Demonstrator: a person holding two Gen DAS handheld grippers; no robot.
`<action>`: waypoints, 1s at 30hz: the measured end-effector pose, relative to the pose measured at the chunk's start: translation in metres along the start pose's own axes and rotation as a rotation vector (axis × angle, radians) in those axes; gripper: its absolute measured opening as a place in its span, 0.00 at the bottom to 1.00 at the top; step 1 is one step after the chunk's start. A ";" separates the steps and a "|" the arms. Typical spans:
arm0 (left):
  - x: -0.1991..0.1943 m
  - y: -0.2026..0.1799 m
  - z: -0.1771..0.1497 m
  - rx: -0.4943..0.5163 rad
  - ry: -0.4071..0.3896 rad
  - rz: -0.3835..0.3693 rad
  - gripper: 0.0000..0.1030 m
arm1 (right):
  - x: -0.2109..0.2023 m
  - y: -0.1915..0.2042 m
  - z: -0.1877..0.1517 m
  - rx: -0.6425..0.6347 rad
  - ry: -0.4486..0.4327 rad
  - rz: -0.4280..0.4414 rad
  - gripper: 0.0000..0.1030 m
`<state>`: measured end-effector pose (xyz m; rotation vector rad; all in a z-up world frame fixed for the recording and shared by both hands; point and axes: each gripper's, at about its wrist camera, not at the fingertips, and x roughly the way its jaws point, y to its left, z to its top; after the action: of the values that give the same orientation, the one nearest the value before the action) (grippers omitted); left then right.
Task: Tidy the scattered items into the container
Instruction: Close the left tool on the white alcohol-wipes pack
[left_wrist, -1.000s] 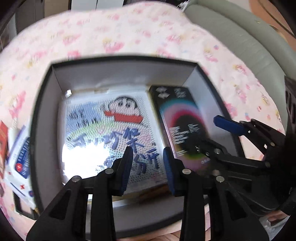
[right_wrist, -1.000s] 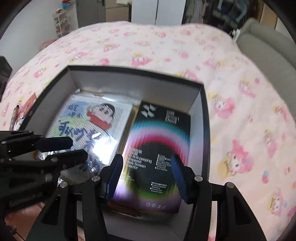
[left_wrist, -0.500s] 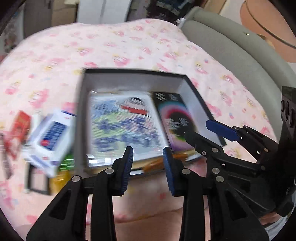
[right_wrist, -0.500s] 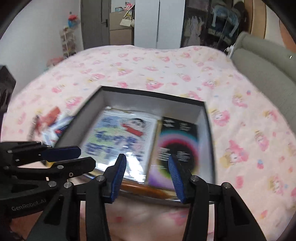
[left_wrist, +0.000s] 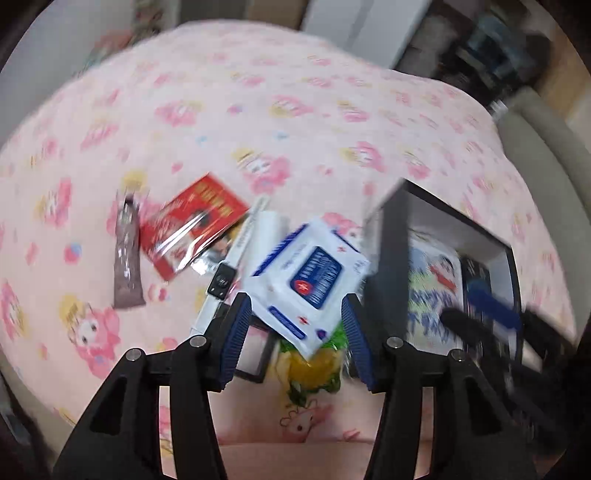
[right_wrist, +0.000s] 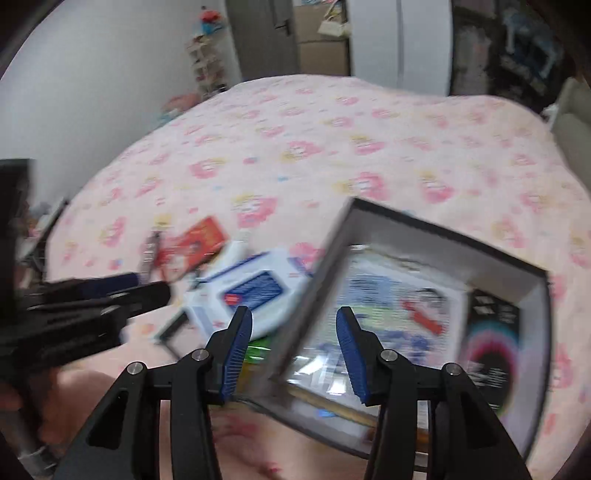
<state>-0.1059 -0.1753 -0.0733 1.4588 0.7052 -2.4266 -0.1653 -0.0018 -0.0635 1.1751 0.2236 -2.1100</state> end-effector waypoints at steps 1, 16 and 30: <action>0.004 0.003 0.004 -0.034 0.000 -0.013 0.48 | 0.006 0.005 0.001 0.004 0.013 0.037 0.43; 0.071 0.058 0.006 -0.190 0.227 0.004 0.32 | 0.098 0.036 -0.006 -0.013 0.287 0.090 0.41; 0.086 0.037 0.000 -0.222 0.267 -0.099 0.22 | 0.102 0.041 0.000 0.032 0.251 -0.011 0.41</action>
<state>-0.1318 -0.2022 -0.1585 1.7064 1.0890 -2.1561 -0.1736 -0.0828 -0.1372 1.4604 0.3116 -1.9790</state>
